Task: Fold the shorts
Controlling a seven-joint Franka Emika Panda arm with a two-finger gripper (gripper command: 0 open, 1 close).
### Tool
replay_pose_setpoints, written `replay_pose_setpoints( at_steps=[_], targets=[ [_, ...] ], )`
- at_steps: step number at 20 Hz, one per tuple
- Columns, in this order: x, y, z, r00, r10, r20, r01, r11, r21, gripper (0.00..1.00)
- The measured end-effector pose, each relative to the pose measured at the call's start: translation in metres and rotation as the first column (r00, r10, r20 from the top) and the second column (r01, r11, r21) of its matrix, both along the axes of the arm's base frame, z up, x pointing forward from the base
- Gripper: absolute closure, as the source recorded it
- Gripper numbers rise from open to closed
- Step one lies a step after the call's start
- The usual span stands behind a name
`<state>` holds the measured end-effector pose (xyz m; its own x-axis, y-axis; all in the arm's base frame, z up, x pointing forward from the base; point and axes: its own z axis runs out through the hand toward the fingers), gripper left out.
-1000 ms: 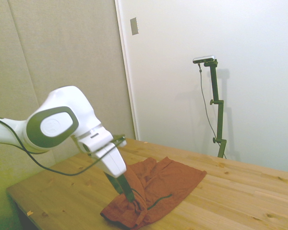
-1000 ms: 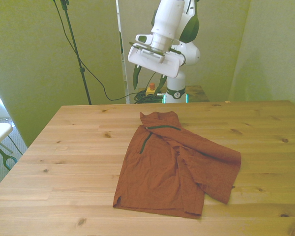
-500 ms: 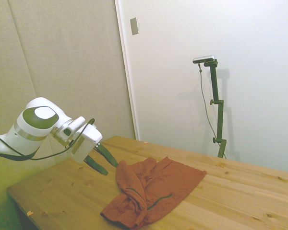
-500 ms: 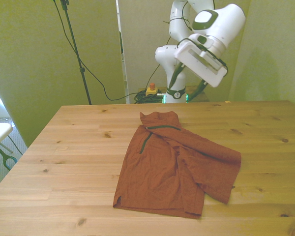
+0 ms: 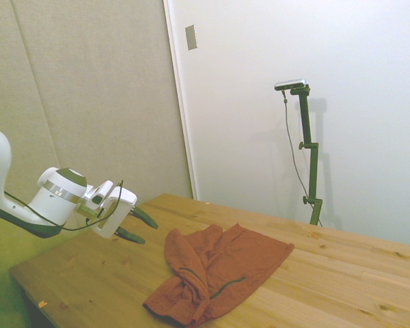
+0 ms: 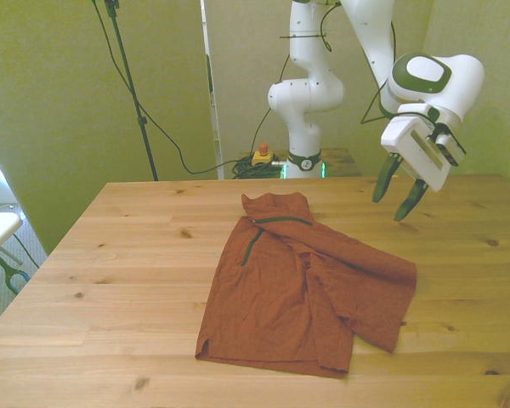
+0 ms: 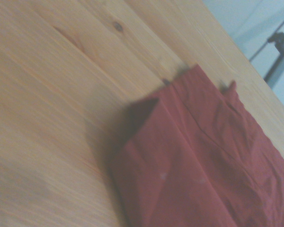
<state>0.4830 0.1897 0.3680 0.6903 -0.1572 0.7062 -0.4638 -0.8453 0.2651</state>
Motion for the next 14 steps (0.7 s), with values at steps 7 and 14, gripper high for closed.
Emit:
replay_pose_setpoints(
  at_steps=[7,14],
  targets=[
    [0.013,0.011,-0.008,0.999,0.053,0.001,-0.053,0.997,0.062,0.0],
    [0.022,0.018,-0.029,0.993,0.122,0.001,-0.122,0.991,0.061,0.0]
  ],
)
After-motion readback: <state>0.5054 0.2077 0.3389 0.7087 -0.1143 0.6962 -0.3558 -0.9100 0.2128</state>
